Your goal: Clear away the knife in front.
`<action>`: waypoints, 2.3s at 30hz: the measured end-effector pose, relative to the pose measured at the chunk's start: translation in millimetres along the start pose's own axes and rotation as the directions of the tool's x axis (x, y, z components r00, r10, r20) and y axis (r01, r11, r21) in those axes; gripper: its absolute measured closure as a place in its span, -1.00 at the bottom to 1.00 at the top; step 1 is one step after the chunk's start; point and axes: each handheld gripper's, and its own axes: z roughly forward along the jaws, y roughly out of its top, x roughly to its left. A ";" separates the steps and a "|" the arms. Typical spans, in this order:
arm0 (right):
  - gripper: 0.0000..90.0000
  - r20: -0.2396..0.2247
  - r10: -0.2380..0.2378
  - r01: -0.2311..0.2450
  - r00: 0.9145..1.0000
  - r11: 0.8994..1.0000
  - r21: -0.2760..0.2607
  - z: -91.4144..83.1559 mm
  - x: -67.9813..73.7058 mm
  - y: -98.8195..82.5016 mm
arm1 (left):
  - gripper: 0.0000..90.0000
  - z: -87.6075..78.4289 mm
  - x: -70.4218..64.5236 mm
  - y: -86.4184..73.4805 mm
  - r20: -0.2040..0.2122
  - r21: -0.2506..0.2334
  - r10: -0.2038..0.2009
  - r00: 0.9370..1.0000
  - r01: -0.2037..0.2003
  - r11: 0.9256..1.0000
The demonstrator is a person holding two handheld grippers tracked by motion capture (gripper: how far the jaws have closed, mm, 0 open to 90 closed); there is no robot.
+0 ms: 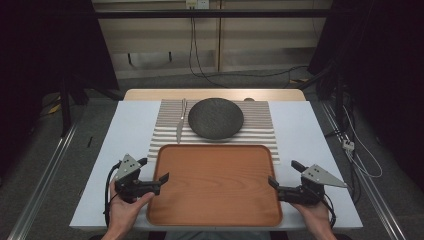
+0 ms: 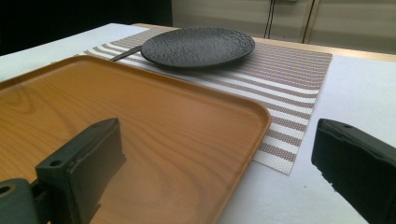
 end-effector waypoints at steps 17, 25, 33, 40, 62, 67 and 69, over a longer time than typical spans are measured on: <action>-0.96 -0.014 0.020 -0.020 1.000 0.999 0.026 12.5 -4.5 1.0 | -0.88 18.0 13.9 25.7 0.022 0.068 -0.014 1.000 0.012 0.998; -0.96 -0.025 0.030 -0.029 0.999 0.999 0.036 17.7 -8.4 0.5 | -0.88 35.1 21.2 47.2 0.018 0.075 -0.004 1.000 0.003 0.997; -0.96 -0.031 0.030 -0.029 0.999 0.999 0.036 14.2 -7.9 -0.5 | -0.88 52.1 27.9 64.5 0.019 0.093 -0.009 1.000 0.007 0.996; -0.96 -0.032 0.028 -0.027 0.999 0.999 0.043 15.8 -7.0 -0.4 | -0.85 66.7 32.5 79.2 0.002 0.094 0.055 0.998 -0.055 0.994; -0.96 -0.030 0.042 -0.040 0.999 0.998 0.044 14.6 -9.0 -1.4 | -0.86 142.5 70.9 108.3 -0.080 0.209 0.048 0.996 -0.030 0.977; -0.96 -0.039 0.036 -0.034 0.999 0.998 0.049 16.1 -8.0 -1.5 | -0.85 159.6 82.2 108.8 -0.064 0.222 0.014 0.998 0.001 0.975; -0.96 -0.042 0.033 -0.031 0.999 0.998 0.050 16.8 -7.2 -1.1 | -0.87 165.8 87.4 109.6 -0.086 0.227 0.004 0.996 0.016 0.974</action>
